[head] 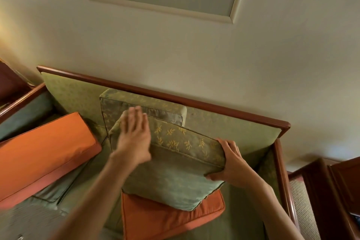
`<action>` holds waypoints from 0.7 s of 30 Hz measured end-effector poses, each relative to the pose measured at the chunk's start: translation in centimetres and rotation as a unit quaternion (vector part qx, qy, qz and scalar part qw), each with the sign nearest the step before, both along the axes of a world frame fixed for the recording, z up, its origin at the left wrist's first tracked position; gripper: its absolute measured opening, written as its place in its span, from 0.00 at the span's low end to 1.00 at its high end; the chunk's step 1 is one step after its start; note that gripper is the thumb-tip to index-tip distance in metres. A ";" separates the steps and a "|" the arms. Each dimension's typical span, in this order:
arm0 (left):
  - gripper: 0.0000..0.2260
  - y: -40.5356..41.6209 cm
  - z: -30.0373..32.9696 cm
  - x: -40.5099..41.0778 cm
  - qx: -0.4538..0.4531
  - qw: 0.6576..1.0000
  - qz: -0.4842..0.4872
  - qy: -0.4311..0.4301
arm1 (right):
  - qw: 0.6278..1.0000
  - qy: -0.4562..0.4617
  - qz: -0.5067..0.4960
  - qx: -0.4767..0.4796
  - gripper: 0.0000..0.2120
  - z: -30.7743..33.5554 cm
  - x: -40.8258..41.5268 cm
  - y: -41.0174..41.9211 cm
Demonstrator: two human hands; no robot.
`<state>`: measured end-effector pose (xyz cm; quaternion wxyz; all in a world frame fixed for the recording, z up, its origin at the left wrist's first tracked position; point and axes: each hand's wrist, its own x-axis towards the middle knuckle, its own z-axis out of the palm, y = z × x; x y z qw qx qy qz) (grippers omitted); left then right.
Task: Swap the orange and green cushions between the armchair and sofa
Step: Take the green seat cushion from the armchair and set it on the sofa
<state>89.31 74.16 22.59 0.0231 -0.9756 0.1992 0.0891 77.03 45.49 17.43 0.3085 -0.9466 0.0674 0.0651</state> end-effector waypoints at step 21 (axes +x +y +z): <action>0.68 -9.9 6.5 -4.3 -0.247 0.942 -0.224 0.015 | 0.975 -0.204 0.030 0.078 0.42 8.9 0.1 2.0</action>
